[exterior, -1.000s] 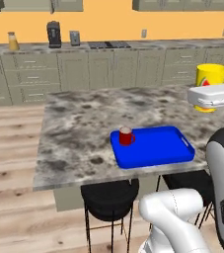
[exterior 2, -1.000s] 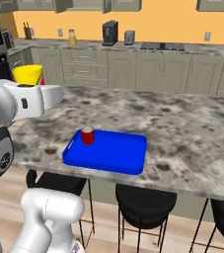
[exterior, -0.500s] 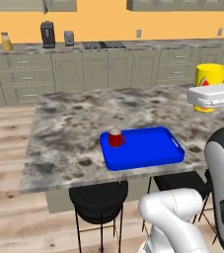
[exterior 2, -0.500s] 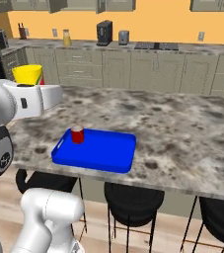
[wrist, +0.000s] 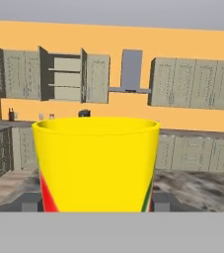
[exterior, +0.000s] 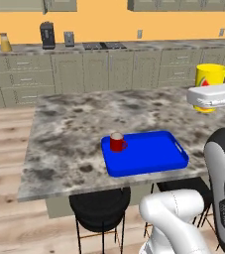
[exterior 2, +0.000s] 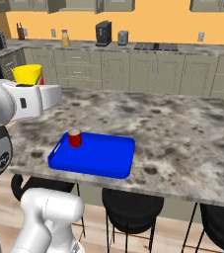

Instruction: There is a tray on the dining counter. Grab the cup, mug, and pitcher and place them on the tray. The pitcher may be placed next to the tray if it cannot fit the tray.

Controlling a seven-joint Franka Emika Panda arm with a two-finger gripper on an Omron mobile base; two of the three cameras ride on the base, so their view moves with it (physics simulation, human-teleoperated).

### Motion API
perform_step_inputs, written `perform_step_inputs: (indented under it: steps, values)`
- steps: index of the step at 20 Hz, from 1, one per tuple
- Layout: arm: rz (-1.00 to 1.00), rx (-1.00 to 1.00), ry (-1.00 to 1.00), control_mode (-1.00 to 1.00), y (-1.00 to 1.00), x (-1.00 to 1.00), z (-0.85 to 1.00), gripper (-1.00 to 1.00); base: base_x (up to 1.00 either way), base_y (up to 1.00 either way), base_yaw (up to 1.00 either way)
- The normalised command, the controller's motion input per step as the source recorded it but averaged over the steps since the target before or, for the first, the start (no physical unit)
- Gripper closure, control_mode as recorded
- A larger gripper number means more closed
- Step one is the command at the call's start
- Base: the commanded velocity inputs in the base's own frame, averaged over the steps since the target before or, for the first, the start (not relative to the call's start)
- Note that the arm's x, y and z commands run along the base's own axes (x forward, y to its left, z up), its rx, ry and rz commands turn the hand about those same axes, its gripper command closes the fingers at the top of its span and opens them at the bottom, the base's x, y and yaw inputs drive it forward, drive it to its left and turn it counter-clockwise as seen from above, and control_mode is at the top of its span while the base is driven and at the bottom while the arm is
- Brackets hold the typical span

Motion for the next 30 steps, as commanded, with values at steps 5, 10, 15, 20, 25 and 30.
perform_step_inputs:
  steps: [5, 10, 15, 20, 25, 30]
  values:
    - [0.0, 0.0, 0.0, -1.0, 0.0, 0.0, -0.03, 1.0, 0.0, 0.0, 0.0]
    - [0.26, 0.03, 0.0, -1.0, -0.32, 0.13, -0.64, 1.0, 0.0, 0.0, 0.0]
    - [0.39, 0.02, 0.0, -1.0, -0.29, 0.37, -0.81, 1.0, 0.0, 0.0, 0.0]
    - [0.22, 0.0, 0.0, -1.0, 0.04, 0.4, -0.62, 1.0, 0.0, 0.0, 0.0]
    - [0.05, 0.0, 0.0, -1.0, 0.36, 0.21, -0.52, 1.0, 0.0, 0.0, 0.0]
    - [0.01, 0.01, 0.0, -1.0, 0.37, 0.02, -0.53, 1.0, 0.0, 0.0, 0.0]
